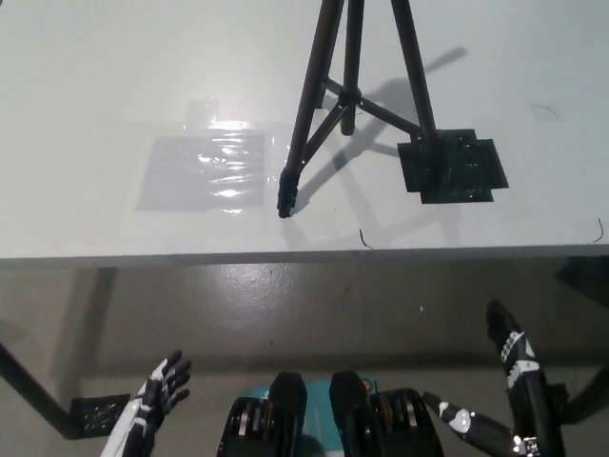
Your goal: A tripod lies near the right hand side of the table and the robot grab a leg of the tripod using its right hand and put it up right.
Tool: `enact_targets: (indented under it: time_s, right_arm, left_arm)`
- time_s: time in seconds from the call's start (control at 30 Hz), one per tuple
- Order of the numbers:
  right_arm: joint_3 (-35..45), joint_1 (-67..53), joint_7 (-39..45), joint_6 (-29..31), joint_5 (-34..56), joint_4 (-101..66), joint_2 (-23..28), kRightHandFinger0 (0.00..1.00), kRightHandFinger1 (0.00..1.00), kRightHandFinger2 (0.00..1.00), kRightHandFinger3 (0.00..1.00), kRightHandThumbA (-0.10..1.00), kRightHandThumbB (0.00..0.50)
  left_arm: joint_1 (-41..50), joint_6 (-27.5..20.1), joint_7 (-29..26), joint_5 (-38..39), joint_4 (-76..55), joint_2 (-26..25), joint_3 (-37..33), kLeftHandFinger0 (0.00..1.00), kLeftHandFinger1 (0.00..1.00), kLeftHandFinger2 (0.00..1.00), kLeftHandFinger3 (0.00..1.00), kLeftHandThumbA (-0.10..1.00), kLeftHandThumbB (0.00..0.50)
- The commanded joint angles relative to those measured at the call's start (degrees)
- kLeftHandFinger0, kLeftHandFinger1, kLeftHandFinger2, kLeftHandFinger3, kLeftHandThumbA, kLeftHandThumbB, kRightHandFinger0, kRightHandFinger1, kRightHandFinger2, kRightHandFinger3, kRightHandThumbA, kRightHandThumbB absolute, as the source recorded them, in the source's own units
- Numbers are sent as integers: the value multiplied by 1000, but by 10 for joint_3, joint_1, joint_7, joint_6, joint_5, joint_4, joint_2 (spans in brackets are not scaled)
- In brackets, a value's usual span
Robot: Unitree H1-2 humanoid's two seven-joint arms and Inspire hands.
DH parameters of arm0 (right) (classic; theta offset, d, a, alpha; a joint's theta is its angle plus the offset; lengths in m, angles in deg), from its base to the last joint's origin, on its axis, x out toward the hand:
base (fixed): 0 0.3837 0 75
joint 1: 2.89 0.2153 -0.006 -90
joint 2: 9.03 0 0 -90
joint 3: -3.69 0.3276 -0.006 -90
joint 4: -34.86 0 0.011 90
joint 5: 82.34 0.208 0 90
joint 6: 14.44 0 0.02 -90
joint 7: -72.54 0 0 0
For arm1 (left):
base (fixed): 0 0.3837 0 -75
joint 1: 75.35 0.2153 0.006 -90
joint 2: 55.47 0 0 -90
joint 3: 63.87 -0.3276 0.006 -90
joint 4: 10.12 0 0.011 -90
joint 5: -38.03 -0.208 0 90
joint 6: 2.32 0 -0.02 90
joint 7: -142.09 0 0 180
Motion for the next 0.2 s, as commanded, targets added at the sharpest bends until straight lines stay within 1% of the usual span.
enact_targets:
  time_s: [0.0, 0.1, 0.17]
  right_arm:
    - [-5, 30, 9, 21, -5, 32, -3, 1000, 1000, 1000, 1000, 1000, 260]
    - [-1, 54, 7, 27, -1, 68, -5, 1000, 1000, 1000, 1000, 1000, 246]
    - [-1, 58, 8, 26, 1, 70, -5, 1000, 1000, 1000, 1000, 1000, 245]
  left_arm:
    - [-14, -5, 9, 25, -24, -3, 5, 1000, 1000, 1000, 1000, 1000, 157]
    - [-34, -10, 8, 20, -15, -7, 5, 1000, 1000, 1000, 1000, 1000, 159]
    - [-38, -10, 8, 20, -14, -8, 5, 1000, 1000, 1000, 1000, 1000, 158]
